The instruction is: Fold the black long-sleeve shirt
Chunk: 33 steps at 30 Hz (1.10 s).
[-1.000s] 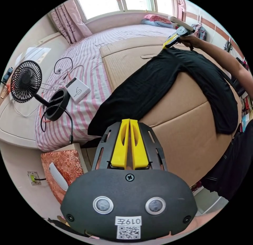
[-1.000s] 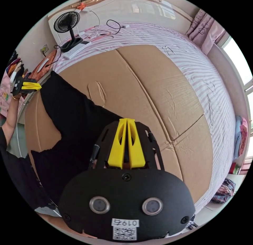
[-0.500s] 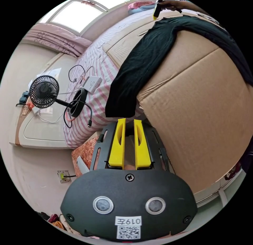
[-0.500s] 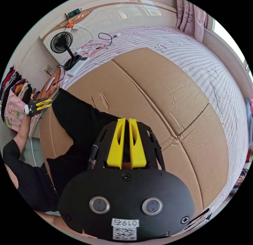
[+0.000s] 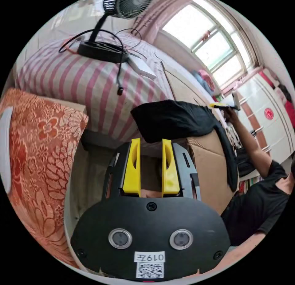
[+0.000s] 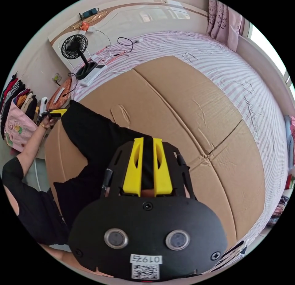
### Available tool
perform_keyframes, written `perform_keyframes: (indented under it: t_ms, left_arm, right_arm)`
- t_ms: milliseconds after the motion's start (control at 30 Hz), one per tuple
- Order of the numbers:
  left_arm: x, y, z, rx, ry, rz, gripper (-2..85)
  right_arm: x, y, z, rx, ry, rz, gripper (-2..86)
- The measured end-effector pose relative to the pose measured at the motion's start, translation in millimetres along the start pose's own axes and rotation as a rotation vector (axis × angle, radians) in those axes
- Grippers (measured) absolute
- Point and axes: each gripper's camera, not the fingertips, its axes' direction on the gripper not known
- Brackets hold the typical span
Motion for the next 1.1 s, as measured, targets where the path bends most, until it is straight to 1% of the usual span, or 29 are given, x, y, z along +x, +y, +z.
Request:
perform_keyframes:
  t_ms: [67, 167, 300, 433, 500, 667, 833, 1100]
  left_arm:
    - [-37, 19, 0, 0.093, 0.049, -0.133, 10.5]
    - [-70, 31, 11, 0.148, 0.137, -0.226, 11.2]
    - [-92, 35, 20, 0.174, 0.188, -0.249, 10.7]
    - [-112, 37, 23, 0.175, 0.259, -0.221, 4.5]
    - [-116, 40, 19, 0.167, 0.256, -0.190, 3.3]
    - [-130, 57, -7, 0.225, 0.237, -0.147, 1.8]
    - [-131, 69, -21, 0.204, 0.202, -0.103, 1.3]
    - [-132, 80, -42, 0.245, 0.130, -0.126, 1.2]
  right_arm:
    - [2, 1, -1, 0.017, -0.011, 0.013, 5.5]
    - [2, 1, 2, 0.022, -0.024, 0.025, 5.5]
    - [-1, 3, 6, 0.013, -0.013, 0.026, 5.3]
    - [0, 9, 10, 0.000, -0.013, 0.032, 4.0]
    - [0, 12, 12, -0.013, -0.007, 0.031, 2.8]
    - [-6, 21, 19, -0.032, -0.004, 0.008, 0.0]
    - [-13, 32, 23, -0.044, 0.023, 0.006, -0.6]
    - [-28, 55, 20, -0.041, 0.032, 0.004, -0.7]
